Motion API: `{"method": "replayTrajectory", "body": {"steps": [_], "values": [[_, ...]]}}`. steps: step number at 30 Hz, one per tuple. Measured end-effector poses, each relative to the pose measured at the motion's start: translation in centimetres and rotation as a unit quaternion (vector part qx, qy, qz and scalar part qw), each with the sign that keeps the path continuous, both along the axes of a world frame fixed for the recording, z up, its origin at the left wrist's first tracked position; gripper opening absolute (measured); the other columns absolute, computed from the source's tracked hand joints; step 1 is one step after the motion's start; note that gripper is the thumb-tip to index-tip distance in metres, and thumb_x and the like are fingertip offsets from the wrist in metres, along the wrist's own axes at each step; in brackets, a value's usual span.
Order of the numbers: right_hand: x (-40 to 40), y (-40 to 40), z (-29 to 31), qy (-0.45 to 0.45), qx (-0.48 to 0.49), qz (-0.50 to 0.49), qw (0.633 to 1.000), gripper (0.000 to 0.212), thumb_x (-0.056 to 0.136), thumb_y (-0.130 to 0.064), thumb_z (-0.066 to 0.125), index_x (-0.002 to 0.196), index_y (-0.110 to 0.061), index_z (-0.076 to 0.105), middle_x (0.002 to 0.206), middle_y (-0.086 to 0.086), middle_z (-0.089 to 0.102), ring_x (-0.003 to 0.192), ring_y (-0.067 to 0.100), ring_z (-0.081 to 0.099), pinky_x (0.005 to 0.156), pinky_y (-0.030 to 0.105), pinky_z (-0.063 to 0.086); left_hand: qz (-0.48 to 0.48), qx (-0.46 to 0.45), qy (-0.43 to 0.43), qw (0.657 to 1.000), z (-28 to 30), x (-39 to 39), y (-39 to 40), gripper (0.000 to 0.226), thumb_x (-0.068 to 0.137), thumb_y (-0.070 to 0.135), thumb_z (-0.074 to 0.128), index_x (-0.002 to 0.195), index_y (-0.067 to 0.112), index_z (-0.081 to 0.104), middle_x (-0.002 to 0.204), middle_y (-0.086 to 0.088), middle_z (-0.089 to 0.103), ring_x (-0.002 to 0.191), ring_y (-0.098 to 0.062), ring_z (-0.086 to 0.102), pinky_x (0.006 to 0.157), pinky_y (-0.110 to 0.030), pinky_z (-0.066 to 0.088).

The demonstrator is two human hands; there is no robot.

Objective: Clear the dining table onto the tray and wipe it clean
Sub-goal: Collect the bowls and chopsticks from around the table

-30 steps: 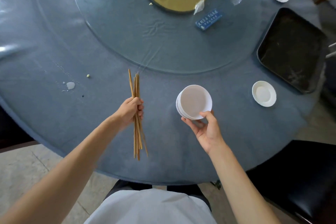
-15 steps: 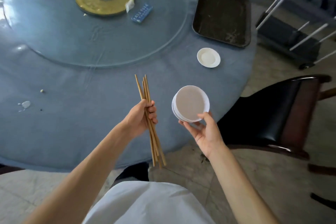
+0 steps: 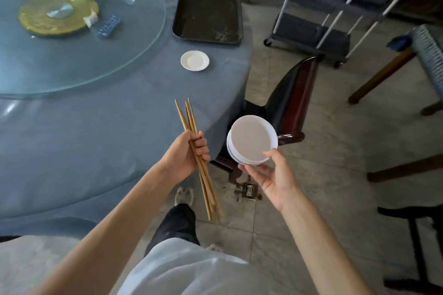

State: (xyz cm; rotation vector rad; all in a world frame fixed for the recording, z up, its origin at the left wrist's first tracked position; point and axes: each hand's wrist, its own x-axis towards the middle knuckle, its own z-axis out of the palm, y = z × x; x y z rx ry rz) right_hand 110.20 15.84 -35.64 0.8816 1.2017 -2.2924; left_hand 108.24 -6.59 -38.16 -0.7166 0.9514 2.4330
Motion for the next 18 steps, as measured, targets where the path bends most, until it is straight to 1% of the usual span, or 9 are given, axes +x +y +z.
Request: {"method": "replayTrajectory", "body": {"steps": [2, 3, 5, 6, 11, 15, 18], "values": [[0.0, 2.6, 0.7, 0.002, 0.000, -0.002, 1.000, 0.034, 0.098, -0.011, 0.057, 0.130, -0.019, 0.060, 0.134, 0.030, 0.059, 0.107, 0.050, 0.070, 0.067, 0.034, 0.066, -0.002, 0.001, -0.004, 1.000, 0.3, -0.3, 2.6, 0.018, 0.094, 0.012, 0.035, 0.082, 0.018, 0.047, 0.067, 0.004, 0.039, 0.050, -0.011, 0.037, 0.055, -0.025, 0.039], [-0.1, 3.8, 1.0, 0.006, 0.000, -0.001, 1.000, 0.033, 0.098, -0.011, 0.057, 0.129, -0.020, 0.060, 0.133, 0.029, 0.060, 0.104, 0.050, 0.071, 0.072, 0.037, 0.066, -0.005, 0.001, -0.003, 1.000, 0.5, -0.5, 3.8, 0.018, 0.095, 0.012, 0.036, 0.083, 0.017, 0.048, 0.068, 0.004, 0.042, 0.051, -0.011, 0.040, 0.057, -0.025, 0.040], [-0.7, 5.9, 1.5, 0.013, -0.006, -0.001, 1.000, 0.032, 0.098, -0.011, 0.057, 0.128, -0.022, 0.061, 0.131, 0.028, 0.061, 0.101, 0.049, 0.073, 0.081, 0.041, 0.065, -0.008, 0.000, 0.000, 1.000, 0.8, -1.3, 5.7, 0.019, 0.097, 0.012, 0.036, 0.086, 0.016, 0.050, 0.070, 0.002, 0.047, 0.053, -0.012, 0.044, 0.058, -0.026, 0.044], [-1.2, 6.8, 1.7, 0.015, -0.010, -0.002, 1.000, 0.032, 0.099, -0.011, 0.058, 0.129, -0.022, 0.061, 0.130, 0.028, 0.061, 0.100, 0.049, 0.073, 0.082, 0.042, 0.064, -0.008, -0.003, 0.003, 1.000, 0.9, -1.7, 6.5, 0.020, 0.098, 0.012, 0.035, 0.087, 0.016, 0.051, 0.071, 0.002, 0.049, 0.053, -0.012, 0.046, 0.059, -0.027, 0.045], [-5.7, 11.2, 1.8, 0.013, -0.026, -0.002, 1.000, 0.033, 0.098, -0.011, 0.058, 0.131, -0.014, 0.059, 0.131, 0.032, 0.060, 0.099, 0.051, 0.072, 0.068, 0.034, 0.066, 0.003, 0.001, 0.018, 1.000, 1.1, -5.5, 10.6, 0.022, 0.100, 0.011, 0.034, 0.094, 0.015, 0.054, 0.076, 0.000, 0.053, 0.060, -0.014, 0.052, 0.069, -0.030, 0.048], [-10.7, 15.5, 1.8, 0.006, -0.018, 0.023, 1.000, 0.032, 0.097, -0.011, 0.060, 0.128, -0.012, 0.060, 0.132, 0.032, 0.059, 0.102, 0.051, 0.072, 0.068, 0.034, 0.066, 0.036, 0.036, 0.032, 0.998, 0.5, -9.5, 15.1, 0.020, 0.101, 0.011, 0.034, 0.097, 0.016, 0.053, 0.079, 0.000, 0.053, 0.064, -0.014, 0.052, 0.075, -0.032, 0.047], [-14.6, 19.4, 2.3, 0.010, 0.006, 0.044, 0.999, 0.028, 0.096, -0.010, 0.060, 0.124, -0.012, 0.061, 0.132, 0.029, 0.060, 0.105, 0.048, 0.072, 0.065, 0.033, 0.064, 0.051, 0.064, 0.048, 0.995, 0.3, -13.4, 19.0, 0.018, 0.099, 0.011, 0.036, 0.099, 0.016, 0.053, 0.080, 0.001, 0.055, 0.064, -0.013, 0.054, 0.074, -0.032, 0.049]]}}
